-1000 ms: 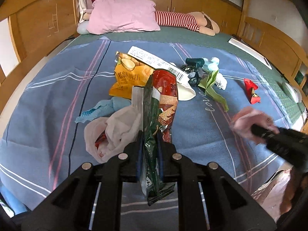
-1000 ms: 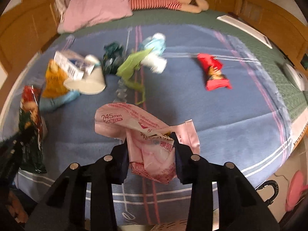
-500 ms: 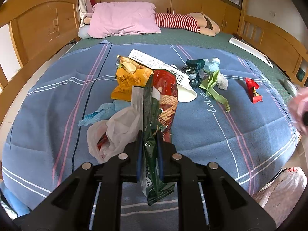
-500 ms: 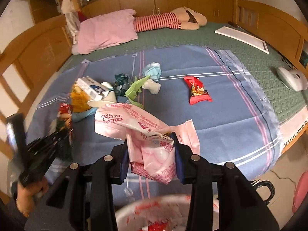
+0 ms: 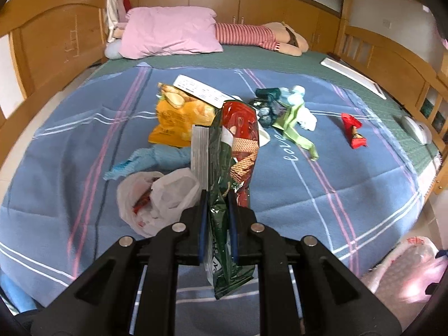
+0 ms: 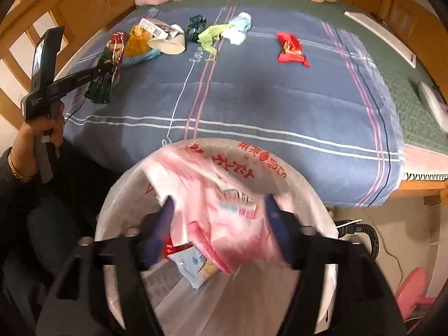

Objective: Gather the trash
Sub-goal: 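Drop the pink bag and green packet into the white trash bag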

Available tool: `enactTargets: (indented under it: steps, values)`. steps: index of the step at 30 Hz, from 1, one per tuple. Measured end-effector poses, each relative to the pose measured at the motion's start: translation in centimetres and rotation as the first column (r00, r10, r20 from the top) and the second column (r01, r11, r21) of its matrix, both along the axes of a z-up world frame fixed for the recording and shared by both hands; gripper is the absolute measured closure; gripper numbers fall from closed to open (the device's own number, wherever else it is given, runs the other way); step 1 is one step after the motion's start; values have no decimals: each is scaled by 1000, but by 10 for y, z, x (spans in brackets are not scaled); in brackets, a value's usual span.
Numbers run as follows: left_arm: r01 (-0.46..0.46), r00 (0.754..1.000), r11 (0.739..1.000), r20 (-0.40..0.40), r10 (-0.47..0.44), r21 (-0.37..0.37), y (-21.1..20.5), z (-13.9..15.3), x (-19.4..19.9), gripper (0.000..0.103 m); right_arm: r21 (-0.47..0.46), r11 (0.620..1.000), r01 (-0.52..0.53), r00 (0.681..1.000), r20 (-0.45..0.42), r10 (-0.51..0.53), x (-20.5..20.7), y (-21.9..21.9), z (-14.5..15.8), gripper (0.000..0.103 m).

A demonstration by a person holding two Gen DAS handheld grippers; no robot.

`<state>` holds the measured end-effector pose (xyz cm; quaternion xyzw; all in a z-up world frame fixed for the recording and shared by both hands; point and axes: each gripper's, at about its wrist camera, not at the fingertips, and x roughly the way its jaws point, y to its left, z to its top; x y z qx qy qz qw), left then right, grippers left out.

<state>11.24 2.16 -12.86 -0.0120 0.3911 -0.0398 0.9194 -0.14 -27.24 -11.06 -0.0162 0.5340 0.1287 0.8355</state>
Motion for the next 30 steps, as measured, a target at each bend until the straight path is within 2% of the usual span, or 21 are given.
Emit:
enactTargets:
  steps: [3,5,7,8,10,11,13,14,16,17,18,19,20,21,23,26,27,28,29,30]
  values:
    - [95,995,990,-8,-96,-102,-6,0,-1,89,133,988,72,994,66,-82,3,-13,14,22]
    - [206,978,960,5,-209,-191,-14,3,-5,89,210,964,166,976,106,-191,9,-27,24,21]
    - [339,939,898,45,-340,-280,-26,8,-12,89,269,929,253,946,132,-296,12,-42,30,21]
    - [415,906,848,68,-417,-329,-33,11,-18,89,311,902,300,924,139,-356,11,-52,33,21]
    - [507,853,772,94,-513,-383,-43,13,-26,89,390,847,360,890,131,-438,10,-70,35,21]
    - [557,815,720,107,-569,-414,-49,14,-31,89,430,816,385,872,121,-474,8,-78,34,21]
    - [678,699,578,155,-698,-455,-66,18,-48,89,465,781,417,846,114,-520,5,-89,34,21]
    - [731,632,508,173,-755,-456,-76,19,-59,89,463,778,425,841,117,-528,5,-91,35,21]
    - [796,517,395,174,-838,-459,-98,17,-78,88,453,778,435,833,126,-539,3,-93,35,21]
    - [823,459,348,165,-873,-450,-108,15,-88,83,453,776,439,831,124,-543,3,-94,34,21]
    - [849,406,313,147,-902,-425,-119,13,-99,60,457,772,442,829,119,-546,2,-95,33,21]
    - [864,390,313,130,-912,-395,-126,10,-106,28,462,766,447,827,112,-550,2,-96,31,21]
    - [872,399,339,113,-910,-352,-133,8,-111,20,469,760,450,826,103,-554,2,-97,29,21]
    - [871,417,365,103,-903,-328,-135,7,-111,18,472,755,455,825,94,-557,3,-98,27,21]
    - [841,491,443,96,-866,-312,-131,6,-102,18,471,752,461,824,87,-560,2,-98,23,21]
    - [706,688,610,141,-712,-360,-96,14,-69,18,460,761,458,828,91,-553,3,-93,21,21]
    - [632,765,678,161,-624,-375,-80,17,-58,18,454,766,455,831,94,-549,3,-91,20,21]
    - [557,827,738,172,-535,-381,-65,19,-50,18,448,771,453,833,94,-545,4,-88,19,21]
    - [477,879,792,173,-445,-382,-51,20,-43,18,444,773,453,835,92,-543,6,-86,18,21]
    - [411,912,827,164,-377,-383,-43,20,-34,18,443,773,454,837,86,-541,7,-85,16,21]
